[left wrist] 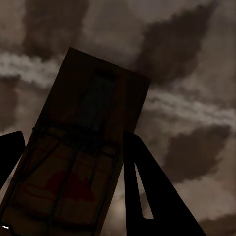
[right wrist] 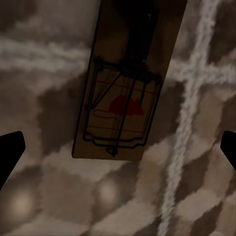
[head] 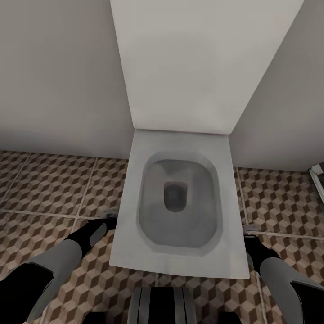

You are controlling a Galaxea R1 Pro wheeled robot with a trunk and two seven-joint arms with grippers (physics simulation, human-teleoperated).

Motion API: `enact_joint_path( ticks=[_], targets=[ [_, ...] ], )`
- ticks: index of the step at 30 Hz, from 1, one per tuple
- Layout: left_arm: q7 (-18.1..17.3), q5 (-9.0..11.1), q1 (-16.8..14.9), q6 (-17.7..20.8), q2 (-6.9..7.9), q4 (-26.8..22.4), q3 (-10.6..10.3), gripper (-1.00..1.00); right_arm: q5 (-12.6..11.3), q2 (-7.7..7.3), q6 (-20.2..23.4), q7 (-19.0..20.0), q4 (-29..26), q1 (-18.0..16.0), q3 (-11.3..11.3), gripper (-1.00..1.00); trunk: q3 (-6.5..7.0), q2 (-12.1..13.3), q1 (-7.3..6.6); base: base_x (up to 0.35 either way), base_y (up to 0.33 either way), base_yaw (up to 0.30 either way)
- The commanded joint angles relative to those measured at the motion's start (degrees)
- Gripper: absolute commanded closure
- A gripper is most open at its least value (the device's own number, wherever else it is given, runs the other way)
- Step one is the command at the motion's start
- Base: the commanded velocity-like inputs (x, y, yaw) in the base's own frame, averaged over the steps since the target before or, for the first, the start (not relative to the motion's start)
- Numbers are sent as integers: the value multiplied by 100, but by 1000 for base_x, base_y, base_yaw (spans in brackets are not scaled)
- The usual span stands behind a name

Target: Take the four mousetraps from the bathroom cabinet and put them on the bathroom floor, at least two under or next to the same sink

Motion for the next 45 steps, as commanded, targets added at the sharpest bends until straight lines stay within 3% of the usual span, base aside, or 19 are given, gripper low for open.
enact_joint_path(
  ticks=[1,43,44,45],
  targets=[
    [32,60,0,28,6,-17,-46,100,59,3,32,2,-10,-1,-33,-100,-3,-1,-1,0,0,0],
    [55,43,0,44,5,13,83,100,59,3,32,2,-6,-1,-33,-100,-3,-1,-1,0,0,0],
    [56,43,0,45,5,15,84,-100,59,3,32,0,-4,-1,-33,-100,-3,-1,-1,0,0,0],
    [57,42,0,45,3,21,84,-100,59,3,32,1,-5,-1,-33,-100,-3,-1,-1,0,0,0]
  ],
)
